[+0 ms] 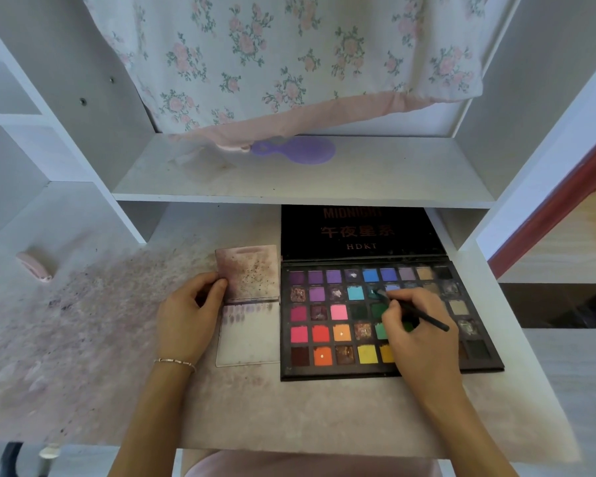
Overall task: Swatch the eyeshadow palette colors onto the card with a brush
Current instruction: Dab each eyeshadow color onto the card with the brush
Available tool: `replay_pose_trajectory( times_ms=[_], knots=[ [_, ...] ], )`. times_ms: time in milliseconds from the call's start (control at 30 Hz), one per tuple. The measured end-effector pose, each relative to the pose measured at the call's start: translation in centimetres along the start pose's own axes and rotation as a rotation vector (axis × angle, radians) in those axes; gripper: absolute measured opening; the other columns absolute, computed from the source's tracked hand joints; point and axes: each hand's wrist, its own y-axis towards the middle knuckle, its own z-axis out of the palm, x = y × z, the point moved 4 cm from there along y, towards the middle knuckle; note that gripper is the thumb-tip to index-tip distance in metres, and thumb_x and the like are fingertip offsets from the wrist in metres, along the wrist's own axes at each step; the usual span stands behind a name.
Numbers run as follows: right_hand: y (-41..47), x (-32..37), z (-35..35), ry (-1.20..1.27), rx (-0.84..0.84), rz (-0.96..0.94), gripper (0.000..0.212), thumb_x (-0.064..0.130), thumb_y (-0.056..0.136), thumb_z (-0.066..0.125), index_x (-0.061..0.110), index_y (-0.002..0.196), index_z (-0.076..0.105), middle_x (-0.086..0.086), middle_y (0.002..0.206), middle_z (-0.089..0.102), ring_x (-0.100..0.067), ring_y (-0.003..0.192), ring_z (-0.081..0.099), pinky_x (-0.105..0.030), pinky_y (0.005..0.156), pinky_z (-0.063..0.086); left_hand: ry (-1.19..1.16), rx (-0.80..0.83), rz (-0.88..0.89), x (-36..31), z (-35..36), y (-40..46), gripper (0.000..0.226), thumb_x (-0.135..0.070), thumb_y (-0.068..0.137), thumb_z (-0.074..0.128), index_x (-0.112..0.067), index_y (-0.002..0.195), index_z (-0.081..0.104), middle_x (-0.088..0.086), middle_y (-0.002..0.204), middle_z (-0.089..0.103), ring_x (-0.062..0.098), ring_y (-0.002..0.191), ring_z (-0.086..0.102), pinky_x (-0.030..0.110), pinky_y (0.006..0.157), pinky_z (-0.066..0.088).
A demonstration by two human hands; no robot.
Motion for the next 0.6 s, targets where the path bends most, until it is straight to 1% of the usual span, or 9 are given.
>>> replay_pose_trajectory(
  times_ms=[67, 167, 233, 267, 367, 467, 533, 600],
  knots=[
    [0.0, 0.0, -0.1, 0.015, -0.017, 0.002, 0.023, -0.002, 0.082, 0.056, 0.02, 0.087, 0.056, -0.001, 0.087, 0.058, -0.003, 0.084, 0.054, -0.013, 0.068, 0.04, 0.003, 0.0, 0.0, 0.0, 0.0, 0.0, 0.014, -0.014, 0.086, 0.058, -0.013, 0.094, 0.069, -0.006, 0.083, 0.064, 0.013, 0.076, 0.058, 0.025, 0.072, 0.041],
    [-0.1, 0.6, -0.3, -0.001, -0.03, -0.058, 0.023, -0.004, 0.081, 0.058, 0.018, 0.088, 0.057, 0.0, 0.085, 0.057, -0.003, 0.083, 0.055, -0.013, 0.066, 0.041, 0.008, -0.001, 0.009, -0.1, 0.0, 0.0, 0.015, -0.014, 0.085, 0.058, -0.012, 0.095, 0.069, -0.004, 0.084, 0.065, 0.015, 0.077, 0.059, 0.026, 0.073, 0.042],
    [-0.2, 1.2, -0.2, 0.009, -0.011, -0.088, 0.023, -0.006, 0.08, 0.058, 0.016, 0.088, 0.057, 0.0, 0.084, 0.057, -0.004, 0.081, 0.055, -0.013, 0.064, 0.043, 0.012, 0.01, 0.009, 0.0, 0.0, 0.1, 0.016, -0.014, 0.086, 0.058, -0.012, 0.096, 0.069, -0.004, 0.086, 0.065, 0.015, 0.079, 0.058, 0.027, 0.075, 0.042],
    [-0.3, 1.4, 0.0, 0.038, 0.005, -0.08, 0.025, -0.005, 0.081, 0.058, 0.018, 0.087, 0.056, 0.001, 0.084, 0.057, -0.005, 0.079, 0.056, -0.013, 0.062, 0.046, 0.015, 0.017, 0.008, 0.0, 0.0, 0.0, 0.016, -0.015, 0.086, 0.057, -0.012, 0.097, 0.069, -0.004, 0.087, 0.064, 0.015, 0.079, 0.057, 0.027, 0.076, 0.042],
    [-0.7, 2.4, 1.1, 0.172, 0.08, -0.032, 0.029, -0.001, 0.082, 0.056, 0.028, 0.084, 0.053, 0.005, 0.082, 0.058, -0.008, 0.074, 0.058, -0.015, 0.065, 0.048, 0.012, 0.021, 0.008, 0.0, 0.0, 0.0, 0.016, -0.015, 0.086, 0.057, -0.012, 0.098, 0.068, -0.003, 0.088, 0.065, 0.015, 0.08, 0.057, 0.027, 0.076, 0.042],
    [-1.3, 3.9, 3.1, 0.24, 0.162, -0.047, 0.029, 0.001, 0.083, 0.057, 0.03, 0.083, 0.055, 0.008, 0.079, 0.058, -0.008, 0.07, 0.056, -0.013, 0.06, 0.044, -0.002, 0.015, 0.008, -0.1, -0.1, 0.0, 0.016, -0.014, 0.086, 0.057, -0.012, 0.096, 0.069, -0.003, 0.087, 0.066, 0.015, 0.079, 0.059, 0.026, 0.074, 0.043],
    [-1.8, 4.8, 4.8, 0.27, 0.242, -0.042, 0.027, 0.002, 0.084, 0.057, 0.03, 0.084, 0.056, 0.009, 0.078, 0.056, -0.006, 0.068, 0.054, -0.012, 0.059, 0.042, 0.006, 0.019, 0.001, -0.1, 0.0, 0.0, 0.017, -0.016, 0.086, 0.057, -0.014, 0.098, 0.069, -0.006, 0.088, 0.065, 0.012, 0.079, 0.058, 0.022, 0.07, 0.042],
    [-2.1, 5.7, 6.2, 0.252, 0.298, -0.059, 0.025, 0.005, 0.085, 0.057, 0.03, 0.085, 0.056, 0.012, 0.081, 0.057, -0.003, 0.074, 0.055, -0.013, 0.064, 0.044, 0.01, 0.022, -0.003, -0.1, 0.0, 0.0, 0.018, -0.017, 0.087, 0.057, -0.015, 0.1, 0.068, -0.008, 0.089, 0.064, 0.01, 0.079, 0.057, 0.017, 0.068, 0.039]
  ],
)
